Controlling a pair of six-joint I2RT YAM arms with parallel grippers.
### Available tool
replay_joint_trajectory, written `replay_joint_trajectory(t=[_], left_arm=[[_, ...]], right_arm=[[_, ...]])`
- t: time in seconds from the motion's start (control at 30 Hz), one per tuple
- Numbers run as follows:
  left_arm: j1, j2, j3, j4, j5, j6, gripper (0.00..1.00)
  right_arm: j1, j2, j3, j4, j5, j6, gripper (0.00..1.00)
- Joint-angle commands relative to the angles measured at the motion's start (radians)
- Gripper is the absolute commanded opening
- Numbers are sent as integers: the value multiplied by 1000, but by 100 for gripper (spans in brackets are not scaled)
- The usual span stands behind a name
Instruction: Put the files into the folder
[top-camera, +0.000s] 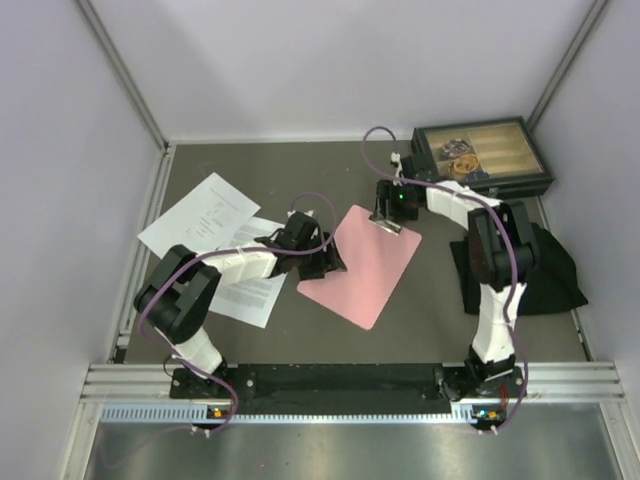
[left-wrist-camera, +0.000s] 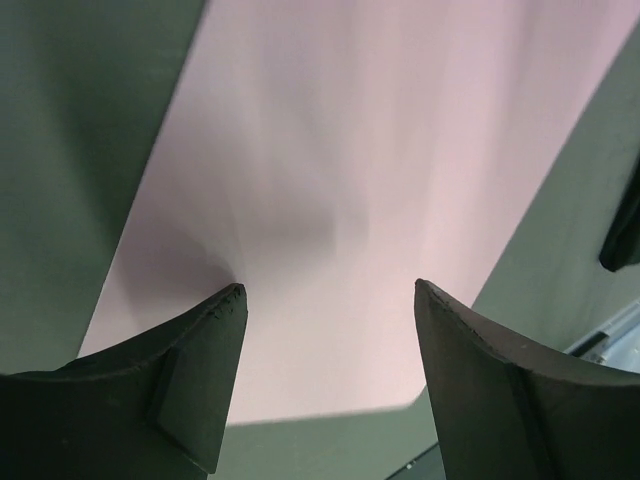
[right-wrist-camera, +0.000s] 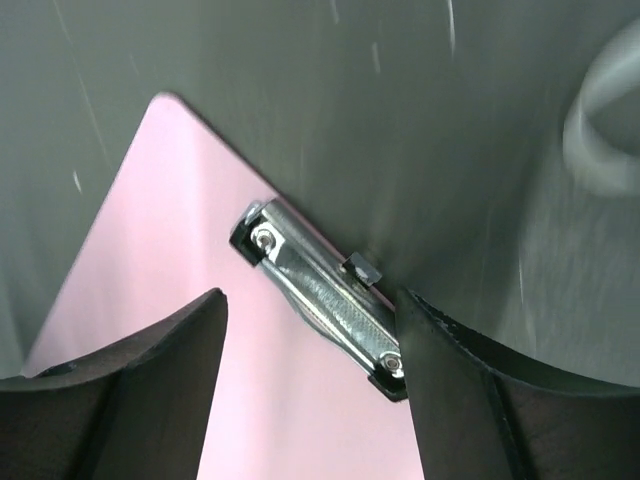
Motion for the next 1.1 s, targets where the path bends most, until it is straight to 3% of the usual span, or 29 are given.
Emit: replay_joint_trajectory(t=[0.0, 0.13, 0.23, 0.33, 0.43, 0.5, 0.6, 0.73, 0.93, 1.07], left_arm=[[15, 14, -22, -107, -138, 73, 74], [15, 14, -25, -109, -133, 108, 74], [15, -14, -8, -142, -133, 140, 74], [18, -97, 19, -213, -167, 168, 78], [53, -208, 35, -283, -235, 174, 84], [97, -282, 35, -311, -248, 158, 84], [232, -360, -13, -299, -199, 110, 85], [398, -407, -95, -248, -118, 58, 84], [498, -411, -200, -193, -170, -28, 82], [501, -430, -266, -152, -184, -50, 81]], right_arm=[[34, -180, -227, -51, -9, 100, 67], [40, -373, -480, -42, 31, 109, 67], [71, -537, -581, -69, 134, 97, 71], [118, -643, -577, -123, 236, 62, 76], [173, -638, -511, -109, 292, 39, 84], [219, -567, -448, -97, 313, 39, 95], [287, -458, -300, -69, 243, 53, 96], [368, -178, -6, 0, 116, 24, 96], [414, 146, 409, -29, -2, -62, 88], [430, 263, 512, -16, -12, -113, 86]])
